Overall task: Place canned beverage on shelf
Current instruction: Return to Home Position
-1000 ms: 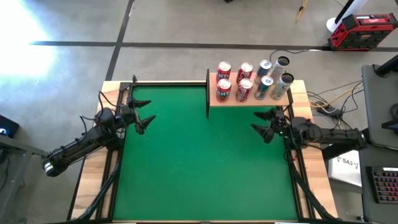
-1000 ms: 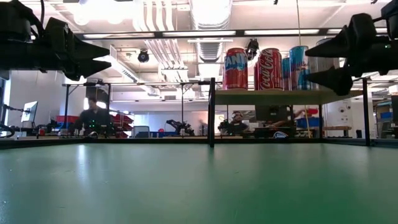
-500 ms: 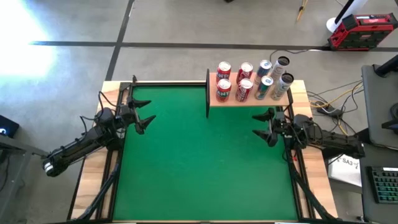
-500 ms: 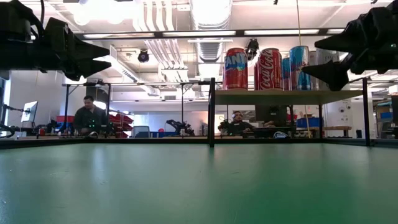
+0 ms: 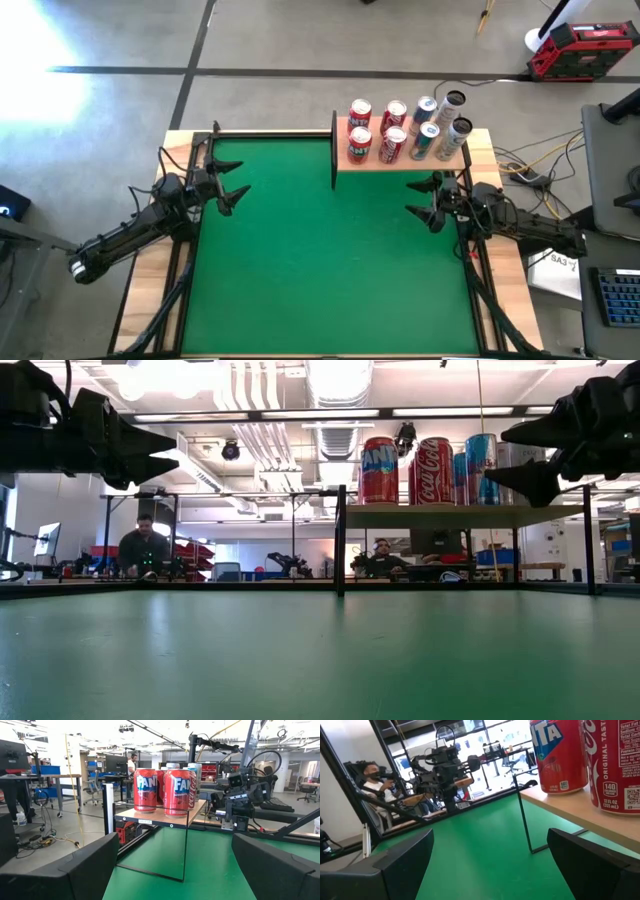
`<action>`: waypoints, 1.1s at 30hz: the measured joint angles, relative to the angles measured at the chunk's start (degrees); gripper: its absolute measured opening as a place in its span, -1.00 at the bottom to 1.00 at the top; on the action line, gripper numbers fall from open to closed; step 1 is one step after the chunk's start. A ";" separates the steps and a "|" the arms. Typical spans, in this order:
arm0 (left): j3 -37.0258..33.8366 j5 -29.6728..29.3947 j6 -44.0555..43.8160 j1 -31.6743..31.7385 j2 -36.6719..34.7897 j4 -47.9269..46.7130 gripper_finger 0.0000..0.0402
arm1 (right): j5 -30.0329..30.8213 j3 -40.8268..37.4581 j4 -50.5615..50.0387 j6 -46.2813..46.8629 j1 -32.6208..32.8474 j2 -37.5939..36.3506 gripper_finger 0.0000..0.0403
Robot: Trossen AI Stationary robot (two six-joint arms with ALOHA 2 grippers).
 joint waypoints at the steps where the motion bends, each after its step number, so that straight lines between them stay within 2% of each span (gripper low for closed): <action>1: 0.00 0.00 0.01 0.00 0.00 -0.01 0.85 | 0.02 0.00 -0.01 -0.02 0.00 0.19 0.90; 33: 0.00 0.00 -0.01 -0.01 0.00 0.00 0.85 | 0.04 -0.04 -0.09 -0.03 0.00 0.75 0.90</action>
